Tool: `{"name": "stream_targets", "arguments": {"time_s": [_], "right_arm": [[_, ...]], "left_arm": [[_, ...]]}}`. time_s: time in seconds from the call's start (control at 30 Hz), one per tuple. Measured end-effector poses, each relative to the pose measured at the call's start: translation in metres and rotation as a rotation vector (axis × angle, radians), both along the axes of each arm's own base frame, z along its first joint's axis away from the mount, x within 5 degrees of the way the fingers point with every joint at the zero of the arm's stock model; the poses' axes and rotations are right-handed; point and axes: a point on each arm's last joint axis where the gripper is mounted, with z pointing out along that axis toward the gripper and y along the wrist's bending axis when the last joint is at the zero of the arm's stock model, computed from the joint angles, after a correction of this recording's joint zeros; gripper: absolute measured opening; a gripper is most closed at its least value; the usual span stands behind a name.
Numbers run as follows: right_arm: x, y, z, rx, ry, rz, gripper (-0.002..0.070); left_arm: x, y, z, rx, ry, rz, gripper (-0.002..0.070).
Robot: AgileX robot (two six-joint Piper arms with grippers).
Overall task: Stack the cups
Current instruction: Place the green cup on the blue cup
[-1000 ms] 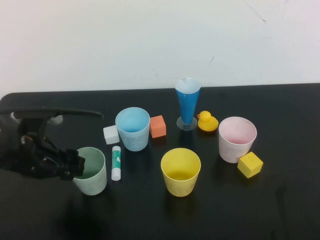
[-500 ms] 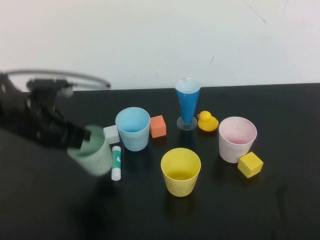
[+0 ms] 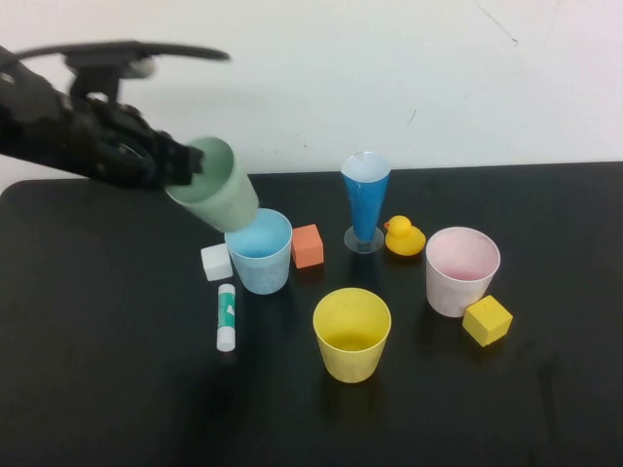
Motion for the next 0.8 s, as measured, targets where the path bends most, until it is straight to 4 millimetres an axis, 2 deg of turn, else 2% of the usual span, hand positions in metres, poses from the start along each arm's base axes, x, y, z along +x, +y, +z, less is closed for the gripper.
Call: {"name": "stream_targets", "arguments": {"time_s": [0.13,0.3,0.37,0.5,0.57,0.67,0.73,0.8], "right_arm": [[0.0,0.001,0.0,0.018,0.001,-0.002,0.001],[-0.001,0.001,-0.001,0.024,0.015,-0.001,0.001],[-0.001,0.002,-0.002,0.038,0.028,-0.001,0.001],[-0.001,0.006,0.0,0.07,0.022,0.029,0.001],[-0.001,0.009,0.006,0.073,0.013,0.072,0.001],[0.0,0.015,0.025,0.086,-0.02,0.145,0.001],[0.002,0.019,0.038,0.092,-0.035,0.196,0.001],[0.009,0.024,0.051,0.093,-0.034,0.253,0.001]], "left_arm": [[0.008,-0.016,-0.021,0.02,0.022,-0.043,0.0013],[0.015,-0.023,-0.039,0.036,0.043,-0.058,0.0027],[0.016,-0.023,-0.042,0.049,0.038,-0.067,0.0075],[0.02,-0.022,-0.039,0.053,0.003,-0.061,0.0243],[0.02,-0.022,-0.032,0.056,-0.024,-0.065,0.027],[0.014,-0.021,-0.012,0.064,-0.081,-0.073,0.0181],[0.004,-0.018,0.012,0.091,-0.15,-0.089,0.0076],[-0.01,-0.014,0.039,0.122,-0.229,-0.097,0.0035]]}}
